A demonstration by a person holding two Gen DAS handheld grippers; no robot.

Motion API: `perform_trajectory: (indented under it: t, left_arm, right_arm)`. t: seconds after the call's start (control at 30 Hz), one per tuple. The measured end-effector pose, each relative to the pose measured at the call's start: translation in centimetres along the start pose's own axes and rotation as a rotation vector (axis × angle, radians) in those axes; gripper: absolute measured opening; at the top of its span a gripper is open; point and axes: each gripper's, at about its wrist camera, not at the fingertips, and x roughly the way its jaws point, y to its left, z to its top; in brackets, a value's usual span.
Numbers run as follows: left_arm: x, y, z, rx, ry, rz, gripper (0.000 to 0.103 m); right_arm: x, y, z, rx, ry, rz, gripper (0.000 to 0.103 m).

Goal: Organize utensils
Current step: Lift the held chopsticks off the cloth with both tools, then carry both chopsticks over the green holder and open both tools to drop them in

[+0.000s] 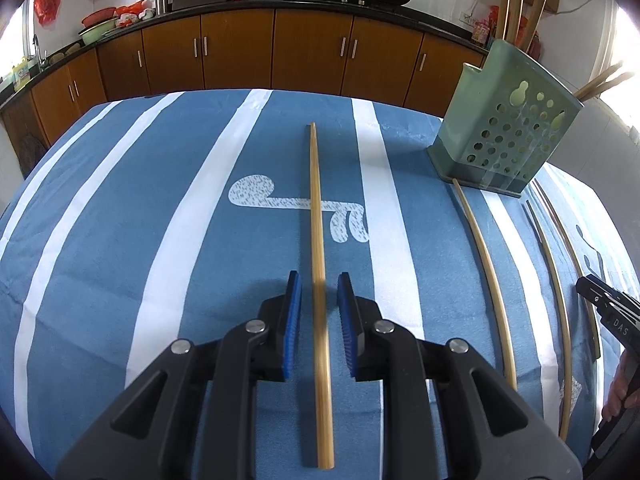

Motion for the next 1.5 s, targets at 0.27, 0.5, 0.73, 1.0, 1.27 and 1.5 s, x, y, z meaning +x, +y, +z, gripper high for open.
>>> perform_trajectory:
  t: [0.27, 0.5, 0.73, 1.0, 1.27, 1.5]
  left_arm:
    - [-0.9, -0.6, -1.3, 0.052, 0.006, 0.036, 0.021]
    - [-1.5, -0.6, -1.9, 0.056, 0.007, 0.035, 0.017]
    - [-1.8, -0.7, -2.3, 0.067, 0.010, 0.038, 0.008]
    - [-3.9, -0.6, -1.9, 0.056, -0.023, 0.013, 0.008]
    - [-7.6, -0.6, 0.0, 0.031, -0.129, -0.020, 0.008]
    - [-10.3, -0.7, 1.6, 0.011, -0.217, -0.044, 0.008]
  right_arm:
    - [-0.7, -0.6, -0.7, 0.016, 0.001, -0.005, 0.025]
    - [-1.0, -0.2, -1.2, 0.000, 0.002, -0.011, 0.014]
    - [-1.3, 0.0, -1.4, 0.000, 0.000, 0.003, 0.007]
    - [-4.1, -0.8, -0.7, 0.039, -0.079, 0.025, 0.007]
    - [-7.0, -2.0, 1.1, 0.074, -0.189, 0.037, 0.007]
    - [-9.3, -2.6, 2.3, 0.095, -0.274, 0.047, 0.007]
